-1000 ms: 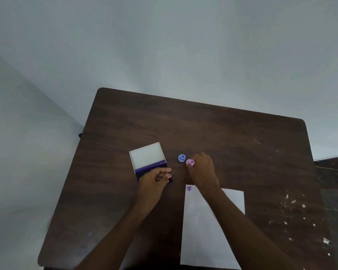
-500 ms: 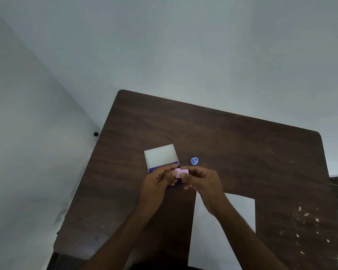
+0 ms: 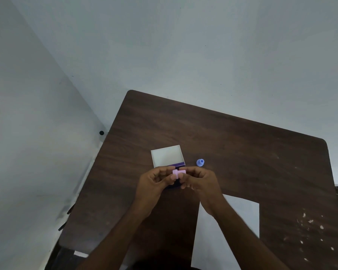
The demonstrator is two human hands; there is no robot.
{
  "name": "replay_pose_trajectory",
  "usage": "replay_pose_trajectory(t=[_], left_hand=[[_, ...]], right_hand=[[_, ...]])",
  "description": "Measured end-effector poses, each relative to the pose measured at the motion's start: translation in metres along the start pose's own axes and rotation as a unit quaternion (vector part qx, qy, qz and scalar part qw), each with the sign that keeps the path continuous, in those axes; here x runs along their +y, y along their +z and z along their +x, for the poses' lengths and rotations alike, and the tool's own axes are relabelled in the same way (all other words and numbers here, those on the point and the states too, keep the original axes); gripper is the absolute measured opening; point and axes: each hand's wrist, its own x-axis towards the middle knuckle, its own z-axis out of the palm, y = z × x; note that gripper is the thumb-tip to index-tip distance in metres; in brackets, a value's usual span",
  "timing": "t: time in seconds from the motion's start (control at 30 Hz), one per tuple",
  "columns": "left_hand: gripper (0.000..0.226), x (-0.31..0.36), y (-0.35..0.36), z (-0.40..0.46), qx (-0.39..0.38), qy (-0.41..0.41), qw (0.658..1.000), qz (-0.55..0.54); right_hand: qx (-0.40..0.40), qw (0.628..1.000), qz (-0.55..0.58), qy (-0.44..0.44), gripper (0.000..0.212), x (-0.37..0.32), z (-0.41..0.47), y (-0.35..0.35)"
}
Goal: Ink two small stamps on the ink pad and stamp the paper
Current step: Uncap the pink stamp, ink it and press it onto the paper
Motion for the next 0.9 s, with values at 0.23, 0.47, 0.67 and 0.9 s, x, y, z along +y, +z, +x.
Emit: replay_pose_trajectory(t=[0.23, 0.47, 0.67, 0.9], left_hand=[[0.029, -0.002, 0.001, 0.001, 0.025, 0.007, 1.000, -0.014], [0.031, -0.007, -0.005, 0.003, 0.022, 0.001, 1.000, -0.022], [0.029, -0.010, -0.012, 0.003, 0.019, 0.009, 0.998, -0.065], [0.039, -0.030, -0.035, 0.005, 0.087, 0.037, 0.995, -0.020]], right_hand=[[0.004, 1.000, -0.009, 0.016, 0.011, 0.002, 0.003, 0.003], [-0.012, 1.000, 0.007, 0.021, 0.022, 0.002, 0.003, 0.006], [-0.020, 0.996, 0.078, 0.037, 0.022, 0.001, 0.002, 0.008], [-0.086, 0.969, 0.212, 0.097, 0.029, 0.006, 0.002, 0.001]])
